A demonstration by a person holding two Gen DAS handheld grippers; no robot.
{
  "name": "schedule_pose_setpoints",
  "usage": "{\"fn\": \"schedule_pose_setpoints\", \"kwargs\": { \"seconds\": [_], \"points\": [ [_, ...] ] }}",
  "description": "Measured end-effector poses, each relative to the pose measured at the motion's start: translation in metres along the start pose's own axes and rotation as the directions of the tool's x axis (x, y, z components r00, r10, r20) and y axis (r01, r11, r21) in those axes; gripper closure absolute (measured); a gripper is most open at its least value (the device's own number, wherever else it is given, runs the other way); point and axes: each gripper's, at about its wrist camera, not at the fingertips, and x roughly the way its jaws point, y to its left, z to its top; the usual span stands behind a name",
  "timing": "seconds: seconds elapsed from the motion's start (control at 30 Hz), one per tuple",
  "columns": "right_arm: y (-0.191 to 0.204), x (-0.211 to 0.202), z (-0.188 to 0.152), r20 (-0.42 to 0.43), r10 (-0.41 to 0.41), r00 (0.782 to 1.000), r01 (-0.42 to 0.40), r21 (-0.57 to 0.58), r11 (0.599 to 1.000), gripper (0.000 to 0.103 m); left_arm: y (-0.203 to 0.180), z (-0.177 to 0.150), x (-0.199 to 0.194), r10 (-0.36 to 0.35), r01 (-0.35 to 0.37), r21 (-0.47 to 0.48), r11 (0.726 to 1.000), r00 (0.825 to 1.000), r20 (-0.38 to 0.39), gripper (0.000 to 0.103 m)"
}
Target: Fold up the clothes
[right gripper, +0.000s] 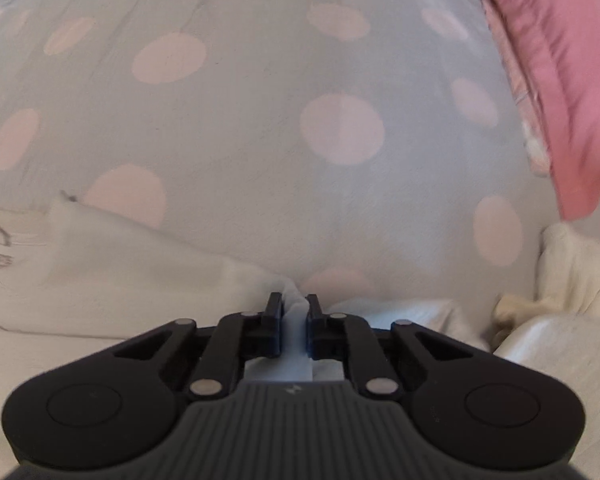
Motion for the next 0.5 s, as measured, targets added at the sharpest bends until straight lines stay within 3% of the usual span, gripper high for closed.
{"fn": "schedule_pose_setpoints", "kwargs": {
  "seconds": [0.23,0.27,0.3,0.37,0.5],
  "points": [
    [-0.008,0.005,-0.014,0.097,-0.025,0.995,0.015,0.101,0.995,0.09,0.001,-0.002,0.001,-0.003,0.003,-0.019,1.0,1.0,0.018,0.073],
    [-0.009,0.001,-0.015,0.109,-0.031,0.994,0.019,0.108,0.994,0.087,0.001,-0.003,-0.001,-0.006,0.006,-0.024,1.0,1.0,0.022,0.073],
    [-0.01,-0.004,-0.017,0.124,-0.045,0.991,0.031,0.113,0.993,0.071,0.002,-0.004,-0.003,-0.009,0.01,-0.028,1.0,1.0,0.026,0.073],
    [-0.015,-0.018,-0.019,0.166,-0.119,0.979,0.1,0.117,0.988,0.056,0.002,-0.005,-0.007,-0.016,0.017,-0.028,0.999,0.999,0.033,0.073],
    [-0.029,-0.042,-0.034,0.194,-0.106,0.975,0.078,0.146,0.986,0.059,0.001,-0.012,-0.023,-0.031,0.029,0.017,0.999,0.995,0.093,0.072]
  ]
}}
